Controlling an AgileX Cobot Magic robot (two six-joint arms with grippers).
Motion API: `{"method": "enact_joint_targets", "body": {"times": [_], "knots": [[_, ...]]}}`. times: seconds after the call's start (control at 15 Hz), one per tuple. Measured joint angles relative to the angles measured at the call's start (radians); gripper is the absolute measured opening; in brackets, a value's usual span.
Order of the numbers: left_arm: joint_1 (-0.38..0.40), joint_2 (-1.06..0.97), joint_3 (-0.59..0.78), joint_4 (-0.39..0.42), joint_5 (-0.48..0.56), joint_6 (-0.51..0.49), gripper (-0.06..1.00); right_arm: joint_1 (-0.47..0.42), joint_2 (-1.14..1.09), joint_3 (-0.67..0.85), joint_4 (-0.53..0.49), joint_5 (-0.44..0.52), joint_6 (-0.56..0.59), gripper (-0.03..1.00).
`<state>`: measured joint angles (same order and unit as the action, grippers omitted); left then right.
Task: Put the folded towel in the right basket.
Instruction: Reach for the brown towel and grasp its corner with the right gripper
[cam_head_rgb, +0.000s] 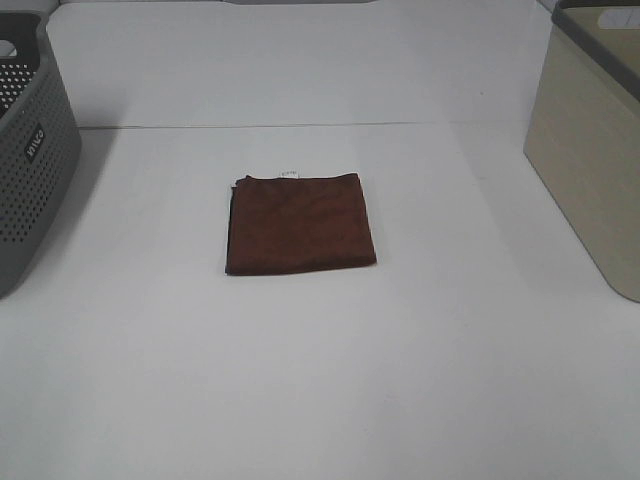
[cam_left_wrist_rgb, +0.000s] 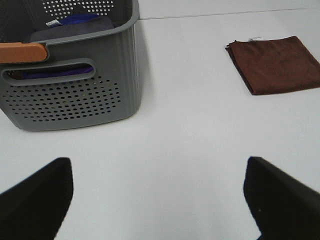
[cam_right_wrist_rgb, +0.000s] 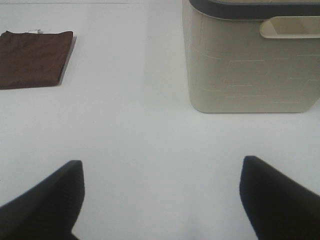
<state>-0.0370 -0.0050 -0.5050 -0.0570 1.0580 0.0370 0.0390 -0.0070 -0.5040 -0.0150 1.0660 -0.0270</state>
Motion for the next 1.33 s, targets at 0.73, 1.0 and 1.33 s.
{"method": "enact_joint_targets", "body": {"times": [0.73, 1.0, 1.33], "knots": [[0.000, 0.000, 0.000, 0.000, 0.000, 0.000, 0.88, 0.000, 0.000, 0.000, 0.000, 0.000, 0.000, 0.80], [0.000, 0.000, 0.000, 0.000, 0.000, 0.000, 0.88, 0.000, 0.000, 0.000, 0.000, 0.000, 0.000, 0.80], [0.000, 0.000, 0.000, 0.000, 0.000, 0.000, 0.88, 0.000, 0.000, 0.000, 0.000, 0.000, 0.000, 0.80]]}}
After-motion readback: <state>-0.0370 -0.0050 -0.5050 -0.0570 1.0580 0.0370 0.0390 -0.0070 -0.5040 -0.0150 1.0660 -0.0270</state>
